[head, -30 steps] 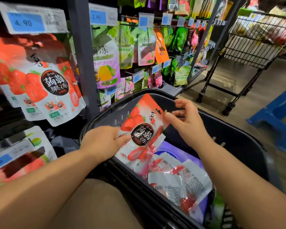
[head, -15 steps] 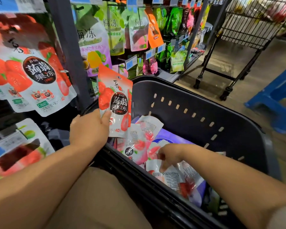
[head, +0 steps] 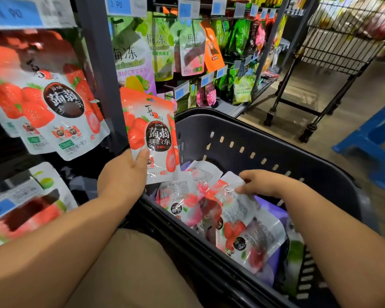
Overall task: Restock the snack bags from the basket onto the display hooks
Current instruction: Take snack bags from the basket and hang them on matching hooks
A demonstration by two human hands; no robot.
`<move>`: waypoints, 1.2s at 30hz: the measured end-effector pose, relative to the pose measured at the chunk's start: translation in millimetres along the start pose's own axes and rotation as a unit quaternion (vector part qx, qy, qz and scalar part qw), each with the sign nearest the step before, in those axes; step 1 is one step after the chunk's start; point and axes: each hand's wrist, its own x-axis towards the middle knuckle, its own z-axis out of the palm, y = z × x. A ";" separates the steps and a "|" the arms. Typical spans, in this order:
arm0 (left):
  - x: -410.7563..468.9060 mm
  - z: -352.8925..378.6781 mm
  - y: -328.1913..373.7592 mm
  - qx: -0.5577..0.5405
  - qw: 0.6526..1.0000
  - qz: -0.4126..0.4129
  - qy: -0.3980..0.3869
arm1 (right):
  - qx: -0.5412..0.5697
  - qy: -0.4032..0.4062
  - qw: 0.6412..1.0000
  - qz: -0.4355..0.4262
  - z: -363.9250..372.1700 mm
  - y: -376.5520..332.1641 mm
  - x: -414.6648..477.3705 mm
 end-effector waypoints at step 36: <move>-2.0 -2.2 -0.3 0.032 0.999 0.016 -0.014 | -0.230 -0.017 0.970 -0.076 52.5 1.4 24.1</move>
